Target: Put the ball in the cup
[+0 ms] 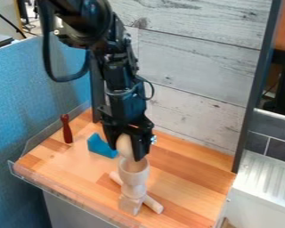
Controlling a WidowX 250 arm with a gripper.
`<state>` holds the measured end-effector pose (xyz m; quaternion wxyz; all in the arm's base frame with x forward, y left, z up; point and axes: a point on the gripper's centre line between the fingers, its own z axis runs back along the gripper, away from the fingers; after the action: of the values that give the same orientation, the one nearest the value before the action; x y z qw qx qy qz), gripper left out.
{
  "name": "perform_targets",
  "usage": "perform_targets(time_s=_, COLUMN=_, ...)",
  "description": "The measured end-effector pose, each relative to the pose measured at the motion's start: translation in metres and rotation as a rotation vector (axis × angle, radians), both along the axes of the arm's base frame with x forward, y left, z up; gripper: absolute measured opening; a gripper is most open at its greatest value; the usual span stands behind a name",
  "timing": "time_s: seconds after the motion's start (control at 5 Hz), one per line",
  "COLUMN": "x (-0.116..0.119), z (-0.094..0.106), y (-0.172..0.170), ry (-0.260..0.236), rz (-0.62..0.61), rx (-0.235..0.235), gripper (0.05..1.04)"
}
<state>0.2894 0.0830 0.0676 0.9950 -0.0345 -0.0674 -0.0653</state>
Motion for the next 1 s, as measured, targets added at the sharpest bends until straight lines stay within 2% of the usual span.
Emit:
perform_targets(time_s=0.2, x=-0.006, z=-0.002, y=-0.002, ry=-0.002, rz=-0.013, rx=0.004, gripper=0.808)
perform_targets(time_s=1.0, x=0.004, z=0.002, y=-0.017, ry=-0.016, rz=-0.008, rx=0.017, gripper=0.808)
